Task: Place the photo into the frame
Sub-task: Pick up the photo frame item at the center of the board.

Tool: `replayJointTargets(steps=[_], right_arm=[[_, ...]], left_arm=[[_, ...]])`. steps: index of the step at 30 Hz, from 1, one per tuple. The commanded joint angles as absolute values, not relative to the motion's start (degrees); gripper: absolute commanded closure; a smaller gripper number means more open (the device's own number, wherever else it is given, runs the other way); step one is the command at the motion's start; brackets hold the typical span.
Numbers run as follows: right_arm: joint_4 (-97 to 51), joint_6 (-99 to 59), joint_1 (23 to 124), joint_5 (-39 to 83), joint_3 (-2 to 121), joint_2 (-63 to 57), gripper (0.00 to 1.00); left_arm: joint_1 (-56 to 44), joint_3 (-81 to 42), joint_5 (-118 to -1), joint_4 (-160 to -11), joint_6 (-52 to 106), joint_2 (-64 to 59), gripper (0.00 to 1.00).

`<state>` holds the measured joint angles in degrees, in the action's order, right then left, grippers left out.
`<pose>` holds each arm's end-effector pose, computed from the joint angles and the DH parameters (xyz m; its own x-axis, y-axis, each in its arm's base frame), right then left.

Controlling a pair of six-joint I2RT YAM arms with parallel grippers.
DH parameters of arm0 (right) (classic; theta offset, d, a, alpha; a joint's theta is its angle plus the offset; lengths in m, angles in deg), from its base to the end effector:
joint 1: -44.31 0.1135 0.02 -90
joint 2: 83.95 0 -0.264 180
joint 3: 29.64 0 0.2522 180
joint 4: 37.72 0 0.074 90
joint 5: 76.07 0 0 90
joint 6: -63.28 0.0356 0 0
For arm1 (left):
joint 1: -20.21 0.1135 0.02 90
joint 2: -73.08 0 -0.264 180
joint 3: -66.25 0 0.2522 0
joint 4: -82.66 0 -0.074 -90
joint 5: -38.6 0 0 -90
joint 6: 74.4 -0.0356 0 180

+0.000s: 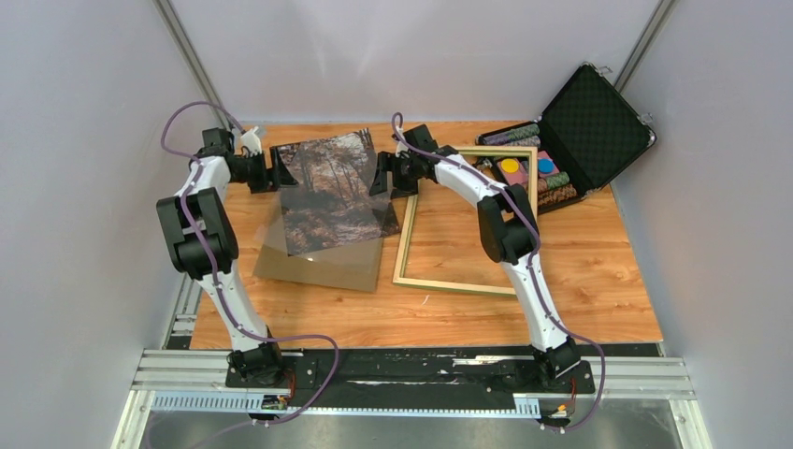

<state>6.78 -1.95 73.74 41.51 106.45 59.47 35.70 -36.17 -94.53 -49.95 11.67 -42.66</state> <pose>0.4686 0.2833 0.1557 -0.9086 -0.0862 -0.4086 -0.3348 0.7352 0.5894 0.4199 0.0911 0.2060 -0.8298 -0.1781 -0.5289 0.1847 0.8067 -0.5613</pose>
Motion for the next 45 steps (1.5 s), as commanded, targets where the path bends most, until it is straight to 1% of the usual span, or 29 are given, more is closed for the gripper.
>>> replayJointTargets(steps=[1,7,15,18,24,25,26,28,30,31,32,33,34,35,36,39,45], right_arm=[[6.45,-2.64,74.8,43.37,108.56,61.56,0.26],[6.03,-2.6,74.8,44.35,108.4,61.8,0.26],[4.51,-2.05,74.79,47.84,108.14,62.21,0.25],[4.2,-1.94,74.8,48.55,108.05,62.32,0.25],[3.98,-2.18,74.72,48.9,107.96,62.05,0.25],[3.91,-2.26,74.72,48.94,107.96,61.92,0.25],[3.91,-2.35,74.65,48.98,107.96,61.78,0.25],[3.83,-2.53,74.55,49.28,107.83,61.48,0.24],[3.73,-2.78,74.46,49.57,107.66,60.76,0.2],[3.72,-3.0,74.46,49.62,107.57,60.26,0.19],[3.69,-3.11,74.41,49.62,107.46,59.75,0.17],[3.6,-3.28,74.35,49.71,107.29,58.98,0.15],[3.49,-3.44,74.29,49.71,107.08,58.24,0.14],[3.54,-3.62,74.24,49.68,106.81,57.29,0.13],[3.48,-3.84,74.21,49.66,106.54,56.27,0.12],[3.33,-4.56,73.9,49.01,105.36,52.42,0.11],[2.88,-5.95,72.85,47.5,102.01,45.88,0.1]], left_arm=[[34.25,-36.94,-105.85,-47.5,16.71,-38.81,0.17],[34.28,-36.1,-110.13,-48.07,20.94,-38.02,0.19],[34.19,-34.79,-113.38,-49.25,25.82,-38.13,0.17],[34.18,-34.8,-111.81,-47.93,25.33,-37.75,0.2],[34.19,-34.79,-104.41,-44.79,22.26,-35.57,0.39],[34.18,-35.18,-103.83,-44.27,21.39,-35.36,0.45],[34.18,-35.38,-102.89,-43.34,20.96,-35.28,0.47],[34.18,-35.92,-101.8,-42.35,19.9,-35.21,0.56],[34.18,-36.27,-101.13,-41.72,18.89,-35.2,0.71],[34.23,-36.49,-101.0,-41.54,18.74,-35.25,0.74],[34.2,-36.61,-100.84,-41.51,18.49,-35.22,0.82],[34.19,-36.73,-100.86,-41.42,18.41,-35.16,0.86],[34.19,-36.77,-101.25,-41.45,18.34,-35.14,0.94],[34.23,-36.86,-101.5,-41.54,18.42,-35.01,0.98],[34.25,-36.88,-102.29,-41.68,18.63,-34.97,1.0],[34.21,-36.85,-104.55,-43.02,19.44,-34.03,1.0],[34.23,-37.16,-104.5,-43.68,19.63,-32.26,1.0]])
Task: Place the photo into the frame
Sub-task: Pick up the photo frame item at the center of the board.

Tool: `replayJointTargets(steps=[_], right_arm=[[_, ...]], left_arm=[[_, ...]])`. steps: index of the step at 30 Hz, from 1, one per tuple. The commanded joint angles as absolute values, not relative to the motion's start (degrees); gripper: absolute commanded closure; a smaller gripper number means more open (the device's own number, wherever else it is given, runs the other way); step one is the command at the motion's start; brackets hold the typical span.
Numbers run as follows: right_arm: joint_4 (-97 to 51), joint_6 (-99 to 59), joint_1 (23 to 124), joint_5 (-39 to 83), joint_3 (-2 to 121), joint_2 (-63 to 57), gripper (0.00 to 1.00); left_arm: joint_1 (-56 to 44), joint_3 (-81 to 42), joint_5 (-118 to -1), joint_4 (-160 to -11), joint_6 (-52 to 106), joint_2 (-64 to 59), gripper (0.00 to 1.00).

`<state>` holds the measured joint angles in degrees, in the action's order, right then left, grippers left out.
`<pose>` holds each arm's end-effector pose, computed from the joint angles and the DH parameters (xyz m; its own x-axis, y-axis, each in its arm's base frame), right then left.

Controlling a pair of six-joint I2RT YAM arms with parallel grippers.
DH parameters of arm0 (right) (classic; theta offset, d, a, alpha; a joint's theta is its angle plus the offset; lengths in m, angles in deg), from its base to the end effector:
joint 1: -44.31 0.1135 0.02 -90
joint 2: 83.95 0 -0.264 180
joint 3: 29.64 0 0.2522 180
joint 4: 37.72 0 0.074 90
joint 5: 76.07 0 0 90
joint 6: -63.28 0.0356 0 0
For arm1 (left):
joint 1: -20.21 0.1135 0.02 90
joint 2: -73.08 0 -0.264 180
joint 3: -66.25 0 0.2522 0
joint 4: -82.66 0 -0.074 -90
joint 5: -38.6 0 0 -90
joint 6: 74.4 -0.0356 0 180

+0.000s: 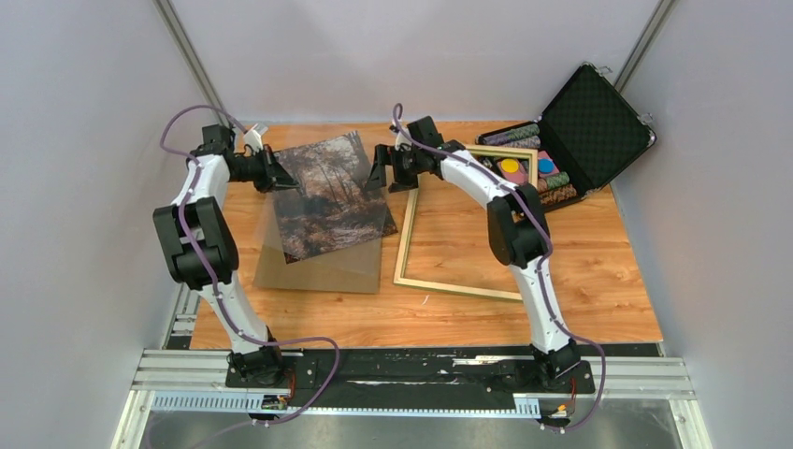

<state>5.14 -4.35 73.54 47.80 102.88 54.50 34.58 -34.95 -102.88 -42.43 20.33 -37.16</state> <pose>0.4586 0.2794 0.1846 -0.8834 -0.1322 -0.4497 -0.4214 0.6441 0.6385 0.3969 0.0729 0.2352 -0.8820 -0.2790 -0.3797 0.1059 0.6678 -0.7367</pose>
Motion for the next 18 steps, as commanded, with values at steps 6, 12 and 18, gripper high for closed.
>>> replayJointTargets(steps=[6,12,18], right_arm=[[2.3,-6.74,72.19,47.06,98.77,41.9,0.1],[1.94,-7.61,71.69,46.64,97.35,39.08,0.1],[1.85,-8.27,70.79,46.7,96.18,36.11,0.1]], left_arm=[[34.19,-37.17,-106.35,-43.71,18.94,-30.77,1.0],[34.19,-38.32,-108.62,-43.86,18.53,-29.02,1.0],[34.23,-39.79,-111.05,-43.05,18.84,-28.27,1.0]])
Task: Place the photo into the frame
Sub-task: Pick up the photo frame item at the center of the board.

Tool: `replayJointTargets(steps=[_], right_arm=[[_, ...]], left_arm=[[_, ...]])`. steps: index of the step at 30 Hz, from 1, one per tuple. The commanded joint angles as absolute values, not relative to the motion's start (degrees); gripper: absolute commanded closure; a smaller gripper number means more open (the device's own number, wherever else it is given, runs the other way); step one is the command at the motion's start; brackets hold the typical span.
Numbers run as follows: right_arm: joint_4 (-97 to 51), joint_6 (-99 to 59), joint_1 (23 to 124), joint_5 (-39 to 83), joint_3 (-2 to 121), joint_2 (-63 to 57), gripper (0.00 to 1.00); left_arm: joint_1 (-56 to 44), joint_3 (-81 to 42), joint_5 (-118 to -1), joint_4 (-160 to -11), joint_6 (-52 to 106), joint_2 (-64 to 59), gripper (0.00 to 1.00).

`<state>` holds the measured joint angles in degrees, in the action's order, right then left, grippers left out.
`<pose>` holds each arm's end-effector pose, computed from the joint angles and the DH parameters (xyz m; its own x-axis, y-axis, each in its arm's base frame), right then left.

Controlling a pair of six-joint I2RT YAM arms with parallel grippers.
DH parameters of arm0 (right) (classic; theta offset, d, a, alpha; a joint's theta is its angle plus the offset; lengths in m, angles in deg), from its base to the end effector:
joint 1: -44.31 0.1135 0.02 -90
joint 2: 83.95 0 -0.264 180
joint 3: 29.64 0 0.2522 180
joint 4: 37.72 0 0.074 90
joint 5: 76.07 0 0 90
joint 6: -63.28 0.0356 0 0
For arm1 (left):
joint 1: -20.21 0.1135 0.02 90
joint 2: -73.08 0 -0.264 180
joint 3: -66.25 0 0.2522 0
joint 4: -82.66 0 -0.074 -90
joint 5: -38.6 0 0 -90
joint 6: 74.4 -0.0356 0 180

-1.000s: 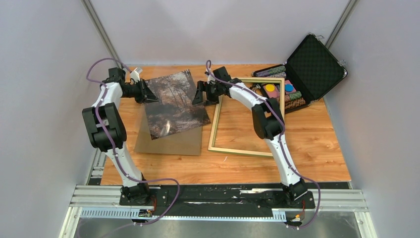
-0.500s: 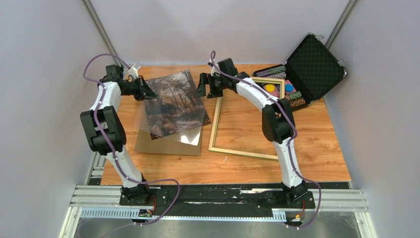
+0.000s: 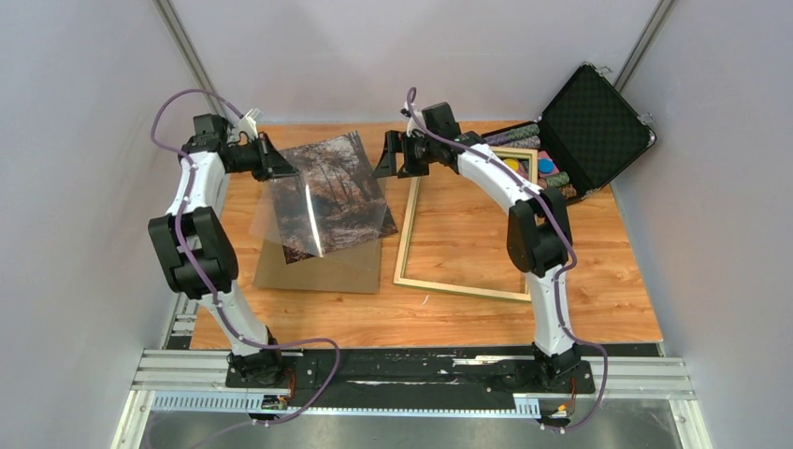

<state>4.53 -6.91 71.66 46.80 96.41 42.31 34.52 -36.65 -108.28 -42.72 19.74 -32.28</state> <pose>0.4397 0.2492 0.2553 -0.8154 -0.1013 -0.5699 -0.4944 0.6339 0.5947 0.3879 0.0682 0.2788 -0.8334 -0.2533 -0.4913 0.2465 0.6253 -0.7404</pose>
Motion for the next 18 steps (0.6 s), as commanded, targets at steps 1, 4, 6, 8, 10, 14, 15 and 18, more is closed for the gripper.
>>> replayJointTargets(steps=[1,4,6,8,10,14,15,18], right_arm=[[1.8,-8.61,70.63,46.44,95.9,35.46,0.1],[1.65,-9.66,69.96,45.35,94.59,33.26,0.1],[1.54,-10.28,69.44,44.49,93.46,31.7,0.1],[1.38,-10.75,68.8,43.75,92.4,30.21,0.1],[1.15,-11.25,67.94,42.98,90.94,28.52,0.1],[0.43,-12.94,66.23,40.94,87.92,24.81,0.11],[0.27,-13.48,65.79,40.51,87.07,24.05,0.11],[-0.3,-14.31,64.03,39.28,84.27,21.66,0.11]], left_arm=[[34.2,-39.92,-111.33,-43.12,19.02,-28.13,1.0],[34.2,-40.45,-111.66,-43.76,20.35,-27.09,1.0],[34.19,-40.41,-112.11,-44.7,21.82,-26.31,1.0],[34.2,-40.41,-112.88,-46.38,23.78,-25.63,1.0],[34.21,-40.45,-114.18,-47.85,26.13,-25.1,1.0],[34.18,-40.99,-115.76,-49.97,29.66,-23.92,1.0],[34.18,-41.19,-115.96,-50.25,30.45,-23.46,1.0],[34.14,-41.28,-117.39,-52.7,34.2,-22.52,1.0]])
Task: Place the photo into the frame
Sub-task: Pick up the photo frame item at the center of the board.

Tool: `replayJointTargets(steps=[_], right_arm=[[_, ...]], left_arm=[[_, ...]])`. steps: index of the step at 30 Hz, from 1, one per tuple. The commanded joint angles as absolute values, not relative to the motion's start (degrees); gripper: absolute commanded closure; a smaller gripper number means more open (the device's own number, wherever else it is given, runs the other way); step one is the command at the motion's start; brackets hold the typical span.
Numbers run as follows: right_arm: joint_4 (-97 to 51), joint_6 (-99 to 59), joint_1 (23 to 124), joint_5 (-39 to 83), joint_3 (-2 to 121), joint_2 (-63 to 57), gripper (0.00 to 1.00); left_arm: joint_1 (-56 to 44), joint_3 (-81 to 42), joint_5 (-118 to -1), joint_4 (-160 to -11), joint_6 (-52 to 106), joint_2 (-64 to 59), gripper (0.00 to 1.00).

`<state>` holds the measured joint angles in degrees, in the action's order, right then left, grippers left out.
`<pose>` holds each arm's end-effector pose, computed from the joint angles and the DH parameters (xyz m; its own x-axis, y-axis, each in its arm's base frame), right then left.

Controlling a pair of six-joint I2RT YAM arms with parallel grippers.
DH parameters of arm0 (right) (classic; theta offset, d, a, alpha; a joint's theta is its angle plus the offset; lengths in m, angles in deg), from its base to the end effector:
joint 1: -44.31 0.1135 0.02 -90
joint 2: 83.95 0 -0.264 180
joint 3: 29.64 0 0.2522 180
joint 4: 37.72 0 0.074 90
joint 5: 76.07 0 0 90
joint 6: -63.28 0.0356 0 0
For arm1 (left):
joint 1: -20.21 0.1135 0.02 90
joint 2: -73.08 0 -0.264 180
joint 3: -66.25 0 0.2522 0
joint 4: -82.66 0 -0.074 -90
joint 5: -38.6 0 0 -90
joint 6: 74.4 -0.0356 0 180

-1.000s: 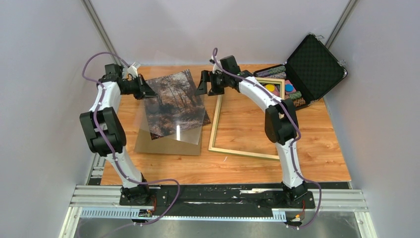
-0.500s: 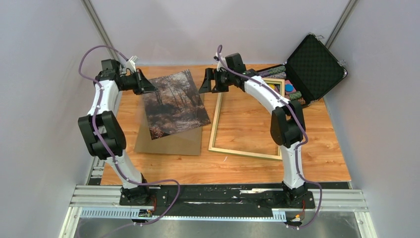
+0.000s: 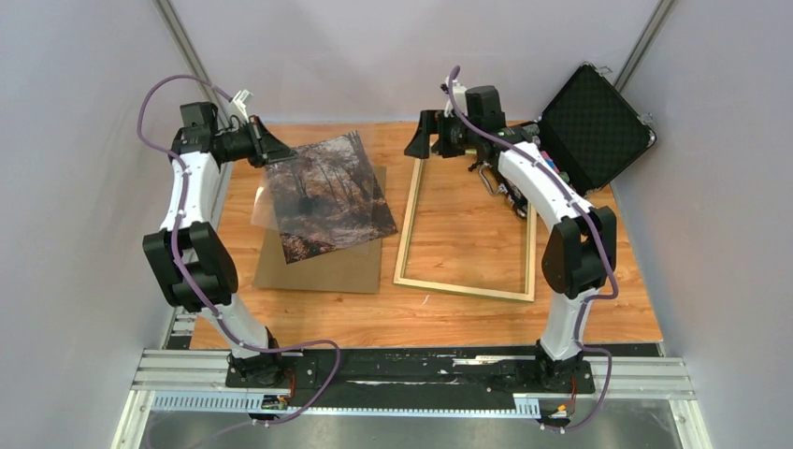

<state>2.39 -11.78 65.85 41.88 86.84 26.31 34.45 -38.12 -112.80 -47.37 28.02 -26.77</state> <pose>0.4121 0.1806 0.3297 -0.6780 -0.0228 -0.7347 -0.5293 0.7086 0.4665 0.3764 0.0633 0.3286 -0.7777 -0.3036 -0.5505 0.3195 0.5634 -0.7619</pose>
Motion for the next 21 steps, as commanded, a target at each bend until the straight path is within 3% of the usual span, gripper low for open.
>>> replayJointTargets(steps=[1,7,14,21], right_arm=[[-0.77,-14.59,63.19,38.94,83.04,20.63,0.11],[-2.12,-17.01,57.09,35.88,75.1,15.05,0.11],[-1.37,-24.64,51.4,22.5,65.7,7.28,0.14],[-1.3,-25.15,40.73,21.94,60.56,3.88,0.18]], left_arm=[[34.12,-41.4,-117.84,-53.28,35.14,-22.12,1.0],[32.74,-41.27,-119.08,-57.62,39.92,-19.29,1.0],[29.41,-38.17,-118.22,-66.04,47.15,-15.47,1.0],[26.36,-34.79,-116.62,-74.88,52.15,-13.68,1.0]])
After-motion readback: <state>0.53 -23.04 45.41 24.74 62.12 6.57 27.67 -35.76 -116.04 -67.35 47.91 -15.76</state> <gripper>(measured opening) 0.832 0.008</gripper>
